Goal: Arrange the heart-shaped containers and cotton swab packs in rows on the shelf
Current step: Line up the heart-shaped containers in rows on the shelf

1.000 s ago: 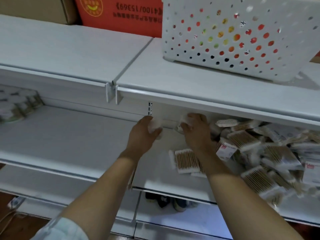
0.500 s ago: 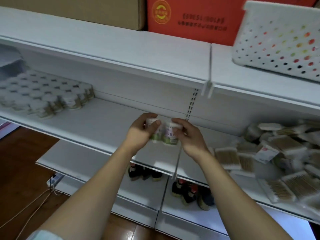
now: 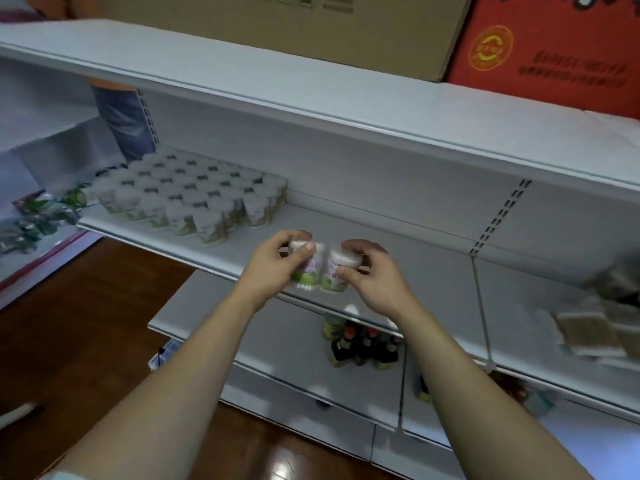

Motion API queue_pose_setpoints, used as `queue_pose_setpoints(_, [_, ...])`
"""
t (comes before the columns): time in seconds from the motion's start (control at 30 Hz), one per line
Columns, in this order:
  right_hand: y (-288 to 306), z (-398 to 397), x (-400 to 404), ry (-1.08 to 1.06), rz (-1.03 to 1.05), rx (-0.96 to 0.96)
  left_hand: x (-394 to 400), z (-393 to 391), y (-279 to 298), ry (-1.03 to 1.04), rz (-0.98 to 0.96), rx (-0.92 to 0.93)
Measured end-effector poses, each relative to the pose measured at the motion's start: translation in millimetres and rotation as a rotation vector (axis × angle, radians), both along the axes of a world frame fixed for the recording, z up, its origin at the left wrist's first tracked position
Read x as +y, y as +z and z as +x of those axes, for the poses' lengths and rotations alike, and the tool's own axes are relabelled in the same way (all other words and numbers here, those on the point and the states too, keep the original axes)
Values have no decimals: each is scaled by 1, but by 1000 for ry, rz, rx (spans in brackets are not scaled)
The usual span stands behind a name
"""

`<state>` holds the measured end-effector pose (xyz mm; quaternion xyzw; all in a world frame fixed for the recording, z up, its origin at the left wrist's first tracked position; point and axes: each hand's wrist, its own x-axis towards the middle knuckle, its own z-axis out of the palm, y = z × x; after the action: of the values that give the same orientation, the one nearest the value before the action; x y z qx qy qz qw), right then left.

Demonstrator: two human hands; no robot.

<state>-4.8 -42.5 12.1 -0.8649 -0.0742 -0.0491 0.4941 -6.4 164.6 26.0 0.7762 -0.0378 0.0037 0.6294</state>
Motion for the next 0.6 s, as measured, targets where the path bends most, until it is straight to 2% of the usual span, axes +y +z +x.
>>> queue_pose_setpoints(0.33, [-32,104,123,100,-282,-86,117,81,13,201,-21,-68])
queue_pose_setpoints(0.6, [-64,130,171,107,-366,-207,178,134,13,165,-64,-70])
